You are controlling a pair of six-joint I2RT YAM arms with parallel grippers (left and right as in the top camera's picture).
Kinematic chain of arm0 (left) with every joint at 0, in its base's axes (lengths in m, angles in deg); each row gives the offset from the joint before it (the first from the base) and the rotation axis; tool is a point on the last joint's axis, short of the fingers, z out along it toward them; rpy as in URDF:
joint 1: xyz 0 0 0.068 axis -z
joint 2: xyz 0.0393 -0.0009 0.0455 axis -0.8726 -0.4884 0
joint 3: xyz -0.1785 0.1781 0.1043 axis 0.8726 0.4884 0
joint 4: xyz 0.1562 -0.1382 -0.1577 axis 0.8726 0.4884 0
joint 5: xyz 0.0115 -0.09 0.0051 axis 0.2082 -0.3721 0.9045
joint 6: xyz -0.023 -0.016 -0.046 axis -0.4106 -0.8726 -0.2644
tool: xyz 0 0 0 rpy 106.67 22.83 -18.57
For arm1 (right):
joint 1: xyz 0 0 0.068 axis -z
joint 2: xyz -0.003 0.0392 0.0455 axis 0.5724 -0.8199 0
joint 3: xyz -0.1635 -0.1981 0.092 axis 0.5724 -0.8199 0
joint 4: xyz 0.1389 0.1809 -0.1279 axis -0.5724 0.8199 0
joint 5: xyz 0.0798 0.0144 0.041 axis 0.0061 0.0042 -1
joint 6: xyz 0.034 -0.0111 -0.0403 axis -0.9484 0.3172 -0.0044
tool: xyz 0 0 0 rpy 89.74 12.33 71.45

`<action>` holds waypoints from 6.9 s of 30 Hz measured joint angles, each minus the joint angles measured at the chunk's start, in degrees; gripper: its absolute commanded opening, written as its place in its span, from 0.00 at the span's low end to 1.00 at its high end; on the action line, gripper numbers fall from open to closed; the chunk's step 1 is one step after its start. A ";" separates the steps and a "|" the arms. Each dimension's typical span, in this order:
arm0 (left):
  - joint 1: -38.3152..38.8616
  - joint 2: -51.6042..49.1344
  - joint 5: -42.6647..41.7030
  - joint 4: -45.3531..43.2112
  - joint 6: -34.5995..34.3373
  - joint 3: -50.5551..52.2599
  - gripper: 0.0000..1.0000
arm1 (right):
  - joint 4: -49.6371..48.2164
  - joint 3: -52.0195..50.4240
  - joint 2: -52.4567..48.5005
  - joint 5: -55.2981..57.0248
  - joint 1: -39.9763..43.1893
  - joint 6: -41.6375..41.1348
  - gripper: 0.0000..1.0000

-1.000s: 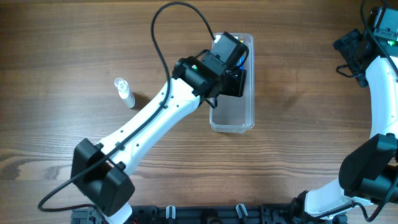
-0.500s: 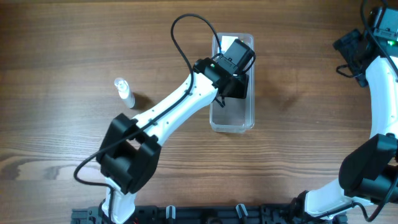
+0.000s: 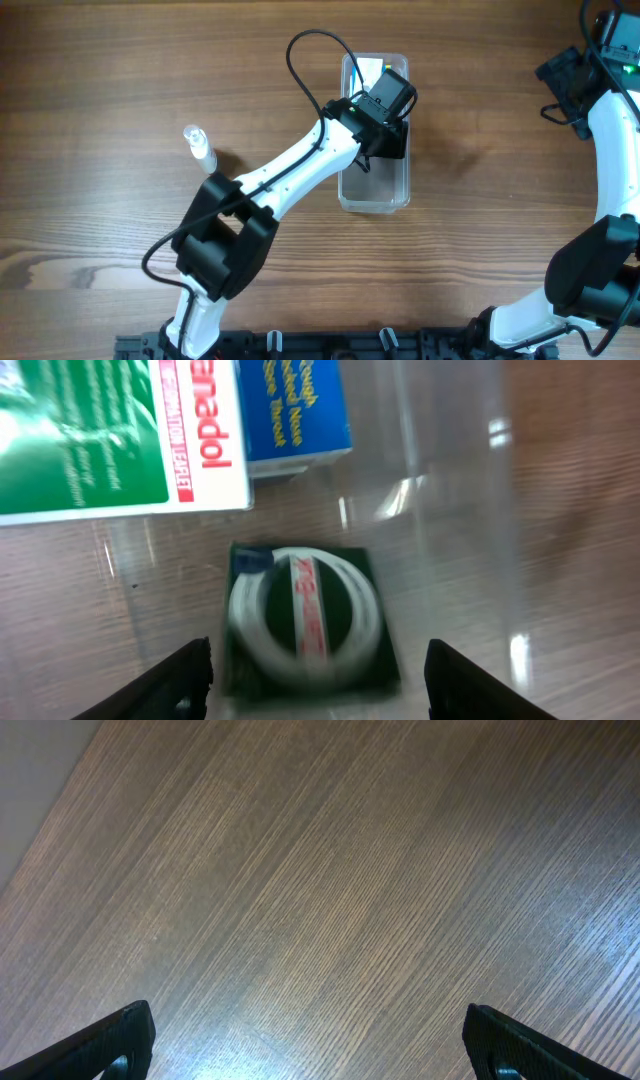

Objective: Pack container
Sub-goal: 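Carry the Zam-Buk tin right and lower it into the container, then release the tin and move the left gripper over the white bottle, then lower the left gripper and grasp the small white dropper bottle, then carry the white bottle right and place it into the container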

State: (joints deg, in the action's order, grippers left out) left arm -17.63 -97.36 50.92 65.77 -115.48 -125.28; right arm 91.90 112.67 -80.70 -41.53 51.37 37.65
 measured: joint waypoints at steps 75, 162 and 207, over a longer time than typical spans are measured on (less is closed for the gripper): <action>-43.21 12.20 -3.08 29.46 26.21 1.77 0.95 | 0.00 0.00 0.00 0.02 0.00 0.00 1.00; -43.21 7.58 1.33 28.04 19.56 5.84 0.35 | 0.00 0.00 0.00 0.02 0.00 0.00 1.00; -8.70 32.85 -7.67 15.93 7.80 5.88 0.31 | 0.00 0.00 0.00 0.02 0.00 0.00 1.00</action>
State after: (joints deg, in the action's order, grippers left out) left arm -26.33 -64.51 43.24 81.70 -107.68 -119.40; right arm 91.90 112.67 -80.70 -41.51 51.37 37.65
